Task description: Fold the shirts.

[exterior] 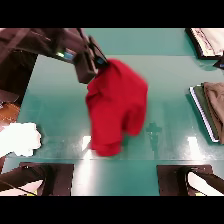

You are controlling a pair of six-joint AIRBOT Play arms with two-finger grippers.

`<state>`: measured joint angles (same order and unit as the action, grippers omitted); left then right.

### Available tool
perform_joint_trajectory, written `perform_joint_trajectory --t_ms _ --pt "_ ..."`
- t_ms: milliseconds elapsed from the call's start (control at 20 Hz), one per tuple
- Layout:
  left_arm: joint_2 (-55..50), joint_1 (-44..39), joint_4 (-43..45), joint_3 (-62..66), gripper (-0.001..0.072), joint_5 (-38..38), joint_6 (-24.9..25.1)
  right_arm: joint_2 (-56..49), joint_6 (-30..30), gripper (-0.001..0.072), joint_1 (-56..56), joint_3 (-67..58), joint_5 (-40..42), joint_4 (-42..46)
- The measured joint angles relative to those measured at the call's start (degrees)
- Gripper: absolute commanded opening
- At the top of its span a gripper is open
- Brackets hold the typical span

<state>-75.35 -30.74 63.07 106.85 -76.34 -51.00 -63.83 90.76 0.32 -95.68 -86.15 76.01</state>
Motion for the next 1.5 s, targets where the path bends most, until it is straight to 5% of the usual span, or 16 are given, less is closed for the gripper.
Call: perform_joint_trajectory --t_ms 100,150,200,250,500,850,1150,1500 --pt "-3.0 -0.7 0.4 -2.6 0.0026 0.9 0.4 0.0 0.0 0.0018 0.0 -1.2 0.3 0.0" --pt "-4.7 -0.9 0.5 -4.1 0.0183 1.7 0.1 0.0 0.0 0.0018 0.0 -1.4 0.3 0.0" --pt "-6.1 -0.9 0.7 -5.4 0.05 2.5 -1.0 0.0 0.0 0.0018 0.0 -1.4 0.4 0.0" --pt "-7.2 -0.8 0.9 -6.6 0.0601 3.4 -2.4 0.0 0.0 0.0018 0.0 -1.3 0.4 0.0" --pt "-7.6 4.6 4.7 -9.2 0.0601 3.7 -8.7 0.0 0.0 0.0018 0.0 1.3 0.5 0.0" --pt "-4.2 23.3 2.4 -19.4 0.0601 3.0 -17.0 0.0 0.0 0.0018 0.0 5.5 0.7 0.0" --pt "-5.3 29.9 -2.0 -40.2 0.0601 11.6 -15.7 0.0 0.0 0.0018 0.0 7.1 0.7 0.0" --pt "-10.3 31.1 -9.2 -46.4 0.0601 15.3 -9.8 0.0 1.1 0.0018 0.0 7.4 0.6 0.0"
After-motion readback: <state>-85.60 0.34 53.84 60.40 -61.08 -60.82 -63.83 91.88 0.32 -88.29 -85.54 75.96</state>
